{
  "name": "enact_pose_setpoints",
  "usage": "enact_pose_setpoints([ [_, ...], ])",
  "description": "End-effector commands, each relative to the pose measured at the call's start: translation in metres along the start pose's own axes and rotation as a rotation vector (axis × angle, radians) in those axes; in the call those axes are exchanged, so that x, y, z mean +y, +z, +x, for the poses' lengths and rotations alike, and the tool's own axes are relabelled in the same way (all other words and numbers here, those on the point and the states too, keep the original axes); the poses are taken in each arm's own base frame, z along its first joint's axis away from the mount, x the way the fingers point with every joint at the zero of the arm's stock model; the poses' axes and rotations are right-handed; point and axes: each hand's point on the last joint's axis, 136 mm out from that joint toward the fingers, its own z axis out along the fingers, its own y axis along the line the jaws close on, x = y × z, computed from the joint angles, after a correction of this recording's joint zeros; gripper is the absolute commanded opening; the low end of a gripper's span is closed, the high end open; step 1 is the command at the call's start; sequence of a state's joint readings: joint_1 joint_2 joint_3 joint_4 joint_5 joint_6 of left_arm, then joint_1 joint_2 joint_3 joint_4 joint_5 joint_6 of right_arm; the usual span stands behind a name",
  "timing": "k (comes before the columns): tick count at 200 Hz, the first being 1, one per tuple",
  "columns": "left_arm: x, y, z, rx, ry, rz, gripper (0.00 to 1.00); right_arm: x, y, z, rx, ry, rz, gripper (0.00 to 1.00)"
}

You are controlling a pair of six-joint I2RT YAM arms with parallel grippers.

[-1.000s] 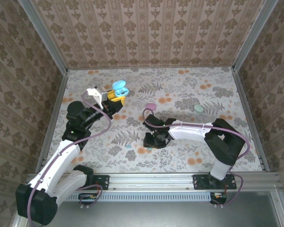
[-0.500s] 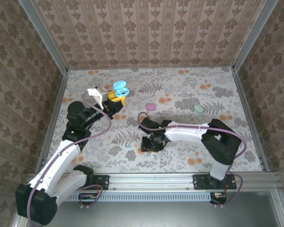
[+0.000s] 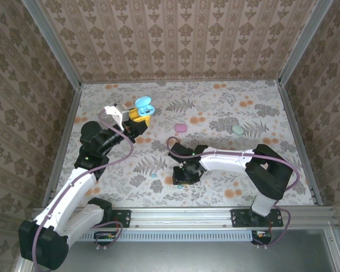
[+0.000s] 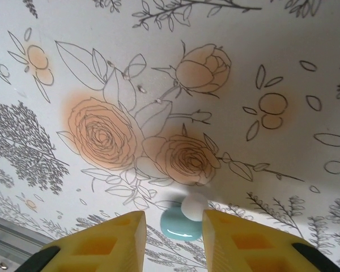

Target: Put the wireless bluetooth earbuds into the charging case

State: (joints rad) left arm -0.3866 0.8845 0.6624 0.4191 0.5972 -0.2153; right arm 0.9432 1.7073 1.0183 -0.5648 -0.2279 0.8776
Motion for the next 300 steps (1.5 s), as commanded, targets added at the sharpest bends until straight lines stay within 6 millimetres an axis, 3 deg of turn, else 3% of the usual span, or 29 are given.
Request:
enact_pose_setpoints([
  [1, -0.009, -0.001, -0.028, -0.067, 0.061, 0.02, 0.29, 0.006, -0.022, -0.004, -0.044, -0.106, 0.028, 0.34],
  [32, -0.008, -0.001, -0.027, -0.066, 0.062, 0.018, 0.29, 0.022, -0.031, -0.007, -0.079, -0.381, 0.043, 0.36],
  [73, -0.006, -0.005, -0.027, -0.064, 0.078, -0.009, 0.29, 0.017, -0.03, -0.007, -0.054, -0.838, 0.159, 0.39],
  [123, 0.009, -0.015, -0.024, -0.071, 0.053, -0.071, 0.28, 0.024, -0.022, 0.017, -0.002, -1.288, 0.008, 0.4],
  [177, 0.026, -0.031, -0.028, -0.084, 0.046, -0.131, 0.28, 0.013, -0.005, 0.018, 0.124, -1.438, 0.049, 0.4],
  [220, 0.028, -0.032, -0.029, -0.085, 0.048, -0.136, 0.28, 0.021, 0.001, 0.011, 0.101, -1.512, 0.046, 0.39],
  [300, 0.028, -0.032, -0.029, -0.086, 0.044, -0.134, 0.28, 0.01, 0.011, 0.006, 0.159, -1.542, 0.101, 0.37],
])
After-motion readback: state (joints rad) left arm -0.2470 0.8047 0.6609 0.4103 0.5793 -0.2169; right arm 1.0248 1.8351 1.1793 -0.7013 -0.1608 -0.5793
